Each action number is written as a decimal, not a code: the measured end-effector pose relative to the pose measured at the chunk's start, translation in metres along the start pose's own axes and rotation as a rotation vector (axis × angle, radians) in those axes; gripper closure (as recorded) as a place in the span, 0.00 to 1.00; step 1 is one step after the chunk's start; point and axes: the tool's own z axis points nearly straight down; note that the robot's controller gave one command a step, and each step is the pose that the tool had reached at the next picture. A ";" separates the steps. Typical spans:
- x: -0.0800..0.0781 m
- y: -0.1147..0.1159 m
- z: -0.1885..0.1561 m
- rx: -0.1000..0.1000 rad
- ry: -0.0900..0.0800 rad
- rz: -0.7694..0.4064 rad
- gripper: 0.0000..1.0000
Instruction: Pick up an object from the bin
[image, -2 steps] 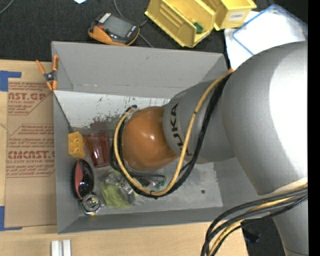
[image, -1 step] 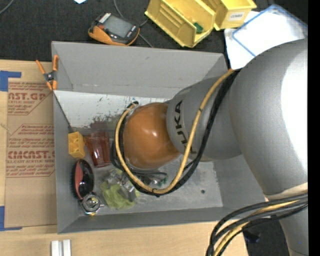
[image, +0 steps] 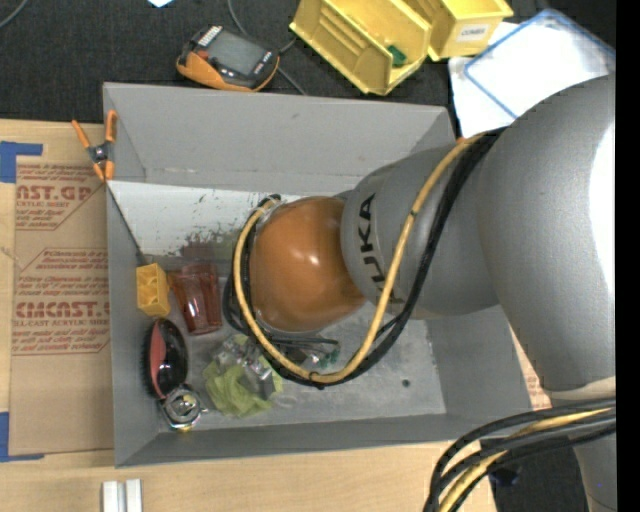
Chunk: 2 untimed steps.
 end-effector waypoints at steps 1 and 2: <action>0.000 0.000 -0.019 -0.001 0.002 0.000 1.00; 0.000 0.000 -0.045 -0.003 0.006 0.000 1.00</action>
Offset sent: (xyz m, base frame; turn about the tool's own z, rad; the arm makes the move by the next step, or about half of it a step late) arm -0.0007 -0.0002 0.0833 0.0003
